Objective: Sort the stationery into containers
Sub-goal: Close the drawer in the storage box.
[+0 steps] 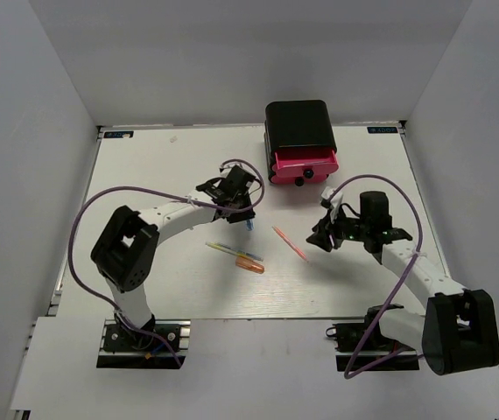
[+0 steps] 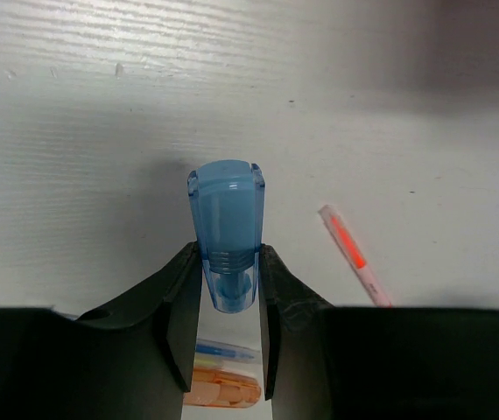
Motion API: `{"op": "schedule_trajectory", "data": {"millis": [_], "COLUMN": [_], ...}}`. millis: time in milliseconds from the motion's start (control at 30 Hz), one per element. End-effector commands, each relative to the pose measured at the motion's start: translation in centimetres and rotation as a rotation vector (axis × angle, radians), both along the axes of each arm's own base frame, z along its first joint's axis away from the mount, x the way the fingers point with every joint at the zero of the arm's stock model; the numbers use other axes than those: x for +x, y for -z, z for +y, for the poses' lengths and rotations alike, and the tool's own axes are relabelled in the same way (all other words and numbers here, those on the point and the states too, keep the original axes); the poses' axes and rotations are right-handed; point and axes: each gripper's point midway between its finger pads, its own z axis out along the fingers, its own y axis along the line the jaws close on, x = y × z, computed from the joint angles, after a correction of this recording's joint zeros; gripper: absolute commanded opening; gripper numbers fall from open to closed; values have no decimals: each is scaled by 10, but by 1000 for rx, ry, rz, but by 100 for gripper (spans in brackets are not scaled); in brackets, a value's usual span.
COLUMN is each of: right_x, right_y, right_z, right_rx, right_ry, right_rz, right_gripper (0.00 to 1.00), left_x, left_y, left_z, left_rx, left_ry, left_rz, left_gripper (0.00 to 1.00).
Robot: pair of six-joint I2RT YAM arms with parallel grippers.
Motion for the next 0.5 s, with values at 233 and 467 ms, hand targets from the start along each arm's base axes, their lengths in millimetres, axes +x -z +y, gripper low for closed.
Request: {"op": "schedule_trajectory", "data": {"millis": [233,467], "right_x": [4,3], "right_y": [-1,1], "right_z": [10,14], "right_rx": [-46,-52], "right_ry": [-22,-34], "right_rz": [-22,-19], "right_gripper": [49,51], "left_x": [6,4], "left_y": [7,10], "left_z": [-11,-12], "left_rx": [-15,-15], "left_ry": [-3,3], "left_rz": [35,47], "left_gripper": [0,0]}}
